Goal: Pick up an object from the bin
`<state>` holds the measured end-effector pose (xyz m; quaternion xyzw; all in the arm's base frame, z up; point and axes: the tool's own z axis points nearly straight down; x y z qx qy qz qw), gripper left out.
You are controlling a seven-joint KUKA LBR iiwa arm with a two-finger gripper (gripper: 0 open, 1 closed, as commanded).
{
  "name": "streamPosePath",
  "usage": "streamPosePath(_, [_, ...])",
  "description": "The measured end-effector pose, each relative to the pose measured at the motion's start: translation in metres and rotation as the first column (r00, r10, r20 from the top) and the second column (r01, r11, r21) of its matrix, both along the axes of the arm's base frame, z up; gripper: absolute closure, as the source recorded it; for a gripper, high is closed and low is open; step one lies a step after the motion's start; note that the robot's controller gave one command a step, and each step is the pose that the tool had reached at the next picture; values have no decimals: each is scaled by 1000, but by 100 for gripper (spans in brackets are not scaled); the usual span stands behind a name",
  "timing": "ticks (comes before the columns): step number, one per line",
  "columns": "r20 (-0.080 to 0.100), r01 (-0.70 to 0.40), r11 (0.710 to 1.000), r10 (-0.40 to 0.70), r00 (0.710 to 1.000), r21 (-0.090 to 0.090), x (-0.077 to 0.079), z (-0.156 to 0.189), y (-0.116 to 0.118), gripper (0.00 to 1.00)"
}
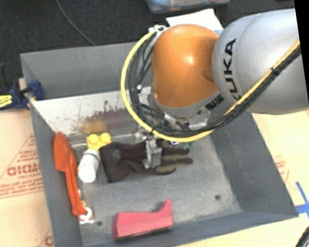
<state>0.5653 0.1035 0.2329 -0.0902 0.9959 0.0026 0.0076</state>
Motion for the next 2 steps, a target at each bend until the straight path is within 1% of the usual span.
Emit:
streamPosePath(1, [11, -130, 992, 130, 991, -2, 22, 21, -6, 100])
streamPosePath(2, [5, 50, 999, -50, 999, 3, 24, -29, 17, 100])
